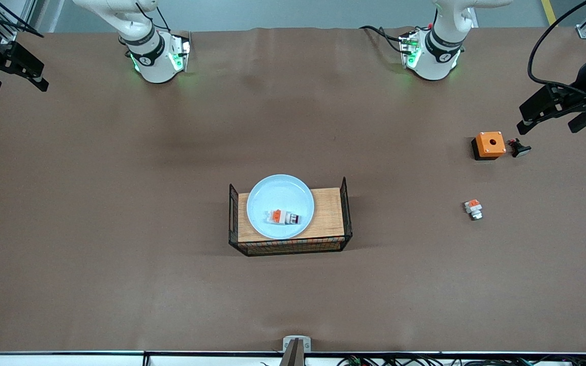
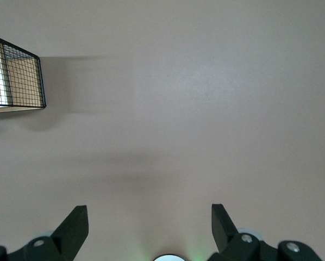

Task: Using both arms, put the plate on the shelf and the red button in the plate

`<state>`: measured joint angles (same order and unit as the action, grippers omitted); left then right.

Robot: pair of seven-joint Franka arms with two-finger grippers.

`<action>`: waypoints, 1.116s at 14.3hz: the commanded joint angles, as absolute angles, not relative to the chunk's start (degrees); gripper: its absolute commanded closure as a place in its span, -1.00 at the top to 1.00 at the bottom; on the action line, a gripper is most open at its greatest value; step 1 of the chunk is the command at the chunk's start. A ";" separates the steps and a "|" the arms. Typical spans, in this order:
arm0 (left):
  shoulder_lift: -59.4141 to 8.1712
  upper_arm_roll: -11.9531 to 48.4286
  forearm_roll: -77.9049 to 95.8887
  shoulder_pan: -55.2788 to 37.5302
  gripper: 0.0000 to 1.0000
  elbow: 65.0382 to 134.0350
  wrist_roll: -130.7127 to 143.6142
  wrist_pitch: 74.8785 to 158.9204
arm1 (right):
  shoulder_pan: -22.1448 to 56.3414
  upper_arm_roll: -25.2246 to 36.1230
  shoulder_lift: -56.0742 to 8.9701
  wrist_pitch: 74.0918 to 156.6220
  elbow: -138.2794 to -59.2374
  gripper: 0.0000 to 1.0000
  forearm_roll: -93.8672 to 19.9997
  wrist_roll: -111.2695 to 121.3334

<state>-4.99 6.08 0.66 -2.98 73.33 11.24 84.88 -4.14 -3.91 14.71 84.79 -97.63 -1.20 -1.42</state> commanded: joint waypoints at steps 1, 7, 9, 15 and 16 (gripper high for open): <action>-4.75 6.24 0.35 -2.73 1.00 72.95 10.28 85.87 | -4.04 -3.78 13.89 84.29 -96.06 1.00 -1.14 -1.05; -4.14 6.15 1.41 -2.29 1.00 72.95 10.37 88.68 | -3.96 -3.78 13.89 83.94 -96.15 1.00 -1.05 -0.88; -4.13 6.33 1.41 -2.55 1.00 72.95 10.20 88.59 | -3.78 -3.87 13.89 83.76 -96.15 1.00 -1.05 -0.88; -4.30 9.93 1.14 -2.81 1.00 73.30 10.81 86.31 | -2.90 -3.96 12.22 84.29 -96.15 1.00 -1.23 -0.88; -4.48 10.54 1.14 -2.81 1.00 73.30 10.90 86.05 | -2.99 -3.96 11.69 84.37 -96.07 1.00 -1.32 -0.88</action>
<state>-4.65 9.60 0.84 -3.02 73.24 11.24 87.11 -3.41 -4.16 13.23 84.73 -97.63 -1.17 -1.31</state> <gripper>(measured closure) 0.000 0.000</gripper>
